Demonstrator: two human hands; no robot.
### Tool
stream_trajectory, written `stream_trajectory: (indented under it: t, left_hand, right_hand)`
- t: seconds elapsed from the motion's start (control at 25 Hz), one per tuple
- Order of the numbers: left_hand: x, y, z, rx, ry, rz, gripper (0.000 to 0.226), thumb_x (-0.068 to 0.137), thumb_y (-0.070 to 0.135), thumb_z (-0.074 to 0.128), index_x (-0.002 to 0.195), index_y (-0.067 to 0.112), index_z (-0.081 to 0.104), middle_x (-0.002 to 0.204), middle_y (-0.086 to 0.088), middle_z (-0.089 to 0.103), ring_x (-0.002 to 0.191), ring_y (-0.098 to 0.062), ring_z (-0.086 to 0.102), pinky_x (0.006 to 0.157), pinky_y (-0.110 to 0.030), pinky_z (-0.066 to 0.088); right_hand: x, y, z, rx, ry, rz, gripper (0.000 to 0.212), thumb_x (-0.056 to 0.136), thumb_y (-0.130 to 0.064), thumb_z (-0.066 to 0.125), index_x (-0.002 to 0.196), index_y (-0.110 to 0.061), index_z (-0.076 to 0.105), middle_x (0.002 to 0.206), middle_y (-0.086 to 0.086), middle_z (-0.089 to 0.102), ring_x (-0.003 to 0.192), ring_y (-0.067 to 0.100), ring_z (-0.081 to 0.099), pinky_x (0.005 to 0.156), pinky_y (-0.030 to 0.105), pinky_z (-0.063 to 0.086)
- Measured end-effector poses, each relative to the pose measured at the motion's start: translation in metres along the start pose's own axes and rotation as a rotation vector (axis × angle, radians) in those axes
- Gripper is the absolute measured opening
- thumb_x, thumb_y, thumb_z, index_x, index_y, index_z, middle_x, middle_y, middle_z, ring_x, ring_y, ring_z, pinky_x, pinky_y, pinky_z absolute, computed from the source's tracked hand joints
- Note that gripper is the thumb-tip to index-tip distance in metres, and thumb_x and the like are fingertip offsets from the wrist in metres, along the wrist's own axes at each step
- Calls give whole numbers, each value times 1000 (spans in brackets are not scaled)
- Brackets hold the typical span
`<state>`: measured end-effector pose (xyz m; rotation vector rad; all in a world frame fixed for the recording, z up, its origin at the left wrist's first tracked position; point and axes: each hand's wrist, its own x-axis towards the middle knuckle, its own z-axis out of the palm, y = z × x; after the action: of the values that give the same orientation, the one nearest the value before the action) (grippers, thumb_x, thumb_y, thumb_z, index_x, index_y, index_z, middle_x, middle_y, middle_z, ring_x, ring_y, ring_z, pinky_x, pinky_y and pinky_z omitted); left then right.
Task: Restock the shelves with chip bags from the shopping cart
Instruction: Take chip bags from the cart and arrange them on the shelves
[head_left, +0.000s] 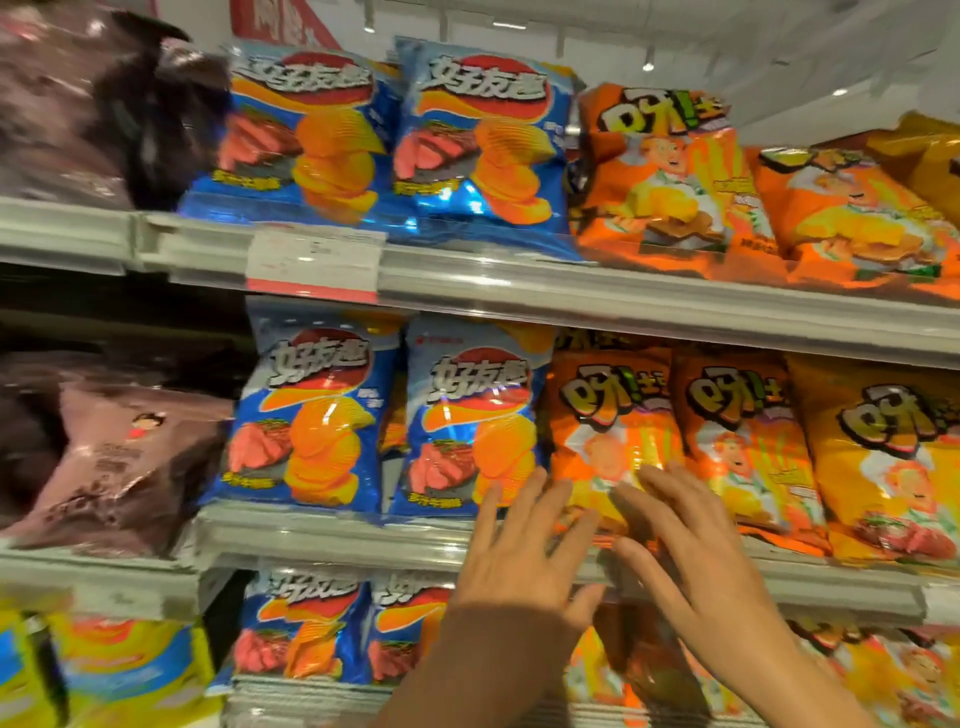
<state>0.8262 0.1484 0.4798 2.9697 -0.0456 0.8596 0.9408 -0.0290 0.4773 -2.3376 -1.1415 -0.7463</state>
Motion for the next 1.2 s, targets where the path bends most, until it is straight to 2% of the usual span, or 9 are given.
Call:
stream_trajectory:
  t: [0.12, 0.28, 0.4, 0.48, 0.64, 0.72, 0.84, 1.04, 1.2]
  left_hand:
    - [-22, -32, -4, 16, 114, -139, 64, 80, 51, 60, 138, 25, 63, 151, -7, 51, 143, -35, 42, 114, -59, 34]
    - [-39, -51, 6, 56, 30, -242, 73, 96, 55, 51, 159, 32, 24, 168, 0, 0, 153, -36, -12, 121, -66, 8]
    - [-75, -48, 27, -39, 142, -125, 58, 90, 38, 61, 143, 17, 57, 152, -16, 48, 144, -42, 38, 113, -68, 31]
    - [-115, -45, 59, -82, 148, -89, 51, 91, 33, 59, 139, 14, 60, 145, -17, 55, 139, -40, 47, 112, -65, 36]
    - [-168, -65, 113, -100, -102, -296, 65, 99, 42, 53, 157, 21, 33, 162, -14, 31, 152, -37, 23, 119, -57, 24]
    - [-177, -75, 132, -70, -194, -373, 73, 101, 50, 46, 161, 22, 14, 168, -12, 10, 156, -35, 4, 122, -54, 16]
    - [-187, -78, 159, -75, -185, -423, 81, 99, 56, 44, 162, 20, 8, 168, -10, -4, 156, -37, 2, 121, -56, 22]
    - [-187, -71, 182, -10, -108, -504, 91, 93, 66, 48, 162, 18, 15, 170, -11, 4, 156, -36, 8, 112, -56, 39]
    - [-175, -57, 177, -117, -59, -587, 90, 90, 52, 65, 158, 5, 28, 165, -23, 19, 152, -46, 16, 114, -63, 35]
  right_hand:
    - [0, -17, 12, -45, 44, -31, 54, 97, -53, 44, 138, -20, 60, 148, 3, 49, 147, 28, 34, 118, 49, 30]
    - [-1, -50, 30, -30, 111, -128, 48, 93, -40, 57, 130, -11, 66, 138, 13, 57, 138, 38, 44, 112, 59, 34]
    - [-19, -70, 55, 56, 194, -186, 35, 92, -26, 64, 120, -7, 70, 126, 16, 62, 122, 37, 54, 104, 50, 41]
    - [-44, -78, 80, 96, 193, -206, 28, 89, -19, 68, 114, -7, 73, 116, 14, 66, 108, 34, 59, 95, 41, 43]
    - [-86, -65, 125, 93, -22, -226, 48, 81, -6, 80, 126, -9, 67, 127, 11, 62, 119, 35, 58, 104, 43, 44]
    - [-99, -46, 136, 19, -134, -172, 58, 88, -18, 75, 143, -11, 55, 147, 15, 50, 141, 40, 42, 114, 57, 36]
    - [-114, -23, 148, -143, -252, -65, 70, 96, -42, 61, 156, -17, 36, 163, 17, 28, 152, 42, 18, 119, 59, 27]
    - [-125, -2, 157, -225, -448, -42, 84, 95, -51, 56, 162, -26, 11, 170, 13, 3, 155, 40, 1, 122, 57, 21]
    - [-111, 2, 153, -133, -582, -18, 92, 91, -54, 61, 162, -30, 8, 170, 9, 1, 156, 37, -3, 123, 55, 19]
